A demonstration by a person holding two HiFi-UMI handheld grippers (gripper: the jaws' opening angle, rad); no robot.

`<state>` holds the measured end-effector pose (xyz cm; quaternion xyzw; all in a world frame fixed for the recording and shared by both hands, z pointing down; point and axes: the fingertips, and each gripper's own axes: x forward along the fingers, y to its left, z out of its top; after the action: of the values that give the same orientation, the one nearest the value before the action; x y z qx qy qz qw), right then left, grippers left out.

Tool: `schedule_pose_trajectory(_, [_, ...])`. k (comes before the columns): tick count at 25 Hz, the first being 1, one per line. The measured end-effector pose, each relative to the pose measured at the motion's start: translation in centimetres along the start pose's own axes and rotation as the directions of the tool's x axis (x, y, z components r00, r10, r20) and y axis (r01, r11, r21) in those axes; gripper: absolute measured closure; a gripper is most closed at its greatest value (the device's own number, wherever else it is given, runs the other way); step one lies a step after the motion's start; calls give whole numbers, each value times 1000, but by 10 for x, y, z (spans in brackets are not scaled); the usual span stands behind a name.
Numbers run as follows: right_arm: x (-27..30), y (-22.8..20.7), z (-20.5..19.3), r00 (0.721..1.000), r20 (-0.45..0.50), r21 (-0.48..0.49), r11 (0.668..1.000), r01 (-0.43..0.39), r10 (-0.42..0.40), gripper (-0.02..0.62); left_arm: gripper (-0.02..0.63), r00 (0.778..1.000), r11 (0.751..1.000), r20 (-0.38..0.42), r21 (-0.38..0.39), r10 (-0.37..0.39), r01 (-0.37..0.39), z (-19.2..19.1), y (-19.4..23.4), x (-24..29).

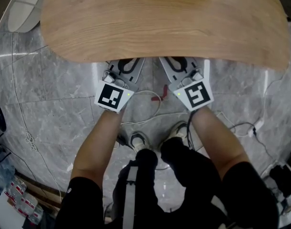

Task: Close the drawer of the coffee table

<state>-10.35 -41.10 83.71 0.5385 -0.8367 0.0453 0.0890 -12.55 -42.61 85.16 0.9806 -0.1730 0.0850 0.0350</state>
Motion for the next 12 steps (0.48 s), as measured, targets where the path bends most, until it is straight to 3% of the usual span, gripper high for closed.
schedule_pose_trajectory(5, [-5,2,1,999,-17,77,997,30,-29,584,598,1000,1000,-11,-20,21,-21,1,-3,-7])
schedule_pose_trajectory(9, [-28,26,6,1000,-19,121,993,12,-10,584,599,997,999,-81,-38,-17,14,-13,-31,-26])
schedule_pose_trajectory(12, [-51,39,23,1000,-6,154,988,29,-28,584,598,995,998,-94,-57,-17,11,-1,-52,-41])
